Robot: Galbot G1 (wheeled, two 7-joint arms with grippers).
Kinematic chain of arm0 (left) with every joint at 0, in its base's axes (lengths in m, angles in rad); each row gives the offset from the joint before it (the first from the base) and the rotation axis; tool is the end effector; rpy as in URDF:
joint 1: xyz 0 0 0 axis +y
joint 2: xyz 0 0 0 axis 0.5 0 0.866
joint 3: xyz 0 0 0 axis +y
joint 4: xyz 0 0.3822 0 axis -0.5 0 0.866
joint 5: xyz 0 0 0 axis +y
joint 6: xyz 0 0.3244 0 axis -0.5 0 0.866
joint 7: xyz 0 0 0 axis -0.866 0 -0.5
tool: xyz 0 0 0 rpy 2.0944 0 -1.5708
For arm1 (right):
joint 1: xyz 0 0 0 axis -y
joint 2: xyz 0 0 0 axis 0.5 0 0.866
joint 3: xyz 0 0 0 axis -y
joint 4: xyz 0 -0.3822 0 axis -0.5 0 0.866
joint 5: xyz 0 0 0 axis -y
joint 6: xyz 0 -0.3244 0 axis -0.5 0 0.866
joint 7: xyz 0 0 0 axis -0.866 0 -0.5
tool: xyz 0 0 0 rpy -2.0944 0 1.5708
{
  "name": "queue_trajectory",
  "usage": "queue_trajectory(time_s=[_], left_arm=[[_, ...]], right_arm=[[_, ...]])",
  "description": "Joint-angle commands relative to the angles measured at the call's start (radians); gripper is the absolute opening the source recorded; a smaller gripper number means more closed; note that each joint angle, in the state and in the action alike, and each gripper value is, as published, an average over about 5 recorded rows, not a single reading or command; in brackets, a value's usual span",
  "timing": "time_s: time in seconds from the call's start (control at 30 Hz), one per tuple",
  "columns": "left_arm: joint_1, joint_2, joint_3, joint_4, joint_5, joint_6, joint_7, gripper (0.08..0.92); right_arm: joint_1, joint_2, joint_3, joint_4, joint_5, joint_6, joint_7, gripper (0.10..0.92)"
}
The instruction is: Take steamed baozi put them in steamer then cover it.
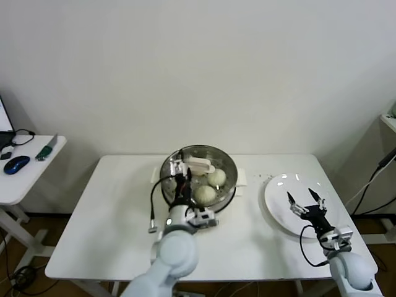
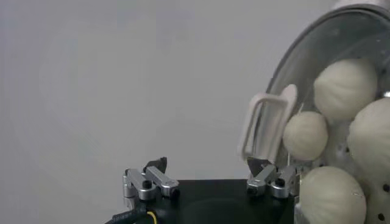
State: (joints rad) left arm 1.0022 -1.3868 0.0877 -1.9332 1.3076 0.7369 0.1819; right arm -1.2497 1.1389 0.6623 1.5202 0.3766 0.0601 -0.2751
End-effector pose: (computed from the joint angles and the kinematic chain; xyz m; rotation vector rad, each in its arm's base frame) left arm 0.2614 -0.1223 -0.2831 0.0272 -2.4547 -1.9063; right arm 0.2453 -0.2075 -0.4008 0.2028 -2.9914 0.0774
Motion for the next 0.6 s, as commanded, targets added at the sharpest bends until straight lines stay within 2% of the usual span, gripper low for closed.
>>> queue_trajectory(time_s=[0.03,0.13,0.23,0.43,0.6], left_arm=[[0.100,0.208,-0.175,-0.201,-0.683,-0.132,-0.309,0.823],[0.169,0.254,-0.275,-0.233,-0.867,-0.261,-0.356,0.823],[0.258,0.258,-0.391,-0.242,-1.013,-0.384,-0.383,0.823],[0.434,0.171,-0.606,-0.176,-1.256,-0.606,-0.428,0.823],[0.490,0.078,-0.718,-0.082,-1.382,-0.751,-0.374,0.823]], right_arm=[[-0.003,-0.001,0.005,0.007,0.009,-0.014,-0.002,0.823],[-0.007,0.001,0.009,0.006,0.002,-0.012,-0.005,0.823],[-0.012,0.005,0.011,0.010,-0.004,-0.009,-0.008,0.823],[-0.025,0.017,0.014,0.022,-0.005,0.001,-0.016,0.823],[-0.037,0.023,0.017,0.042,-0.009,0.014,-0.025,0.823]])
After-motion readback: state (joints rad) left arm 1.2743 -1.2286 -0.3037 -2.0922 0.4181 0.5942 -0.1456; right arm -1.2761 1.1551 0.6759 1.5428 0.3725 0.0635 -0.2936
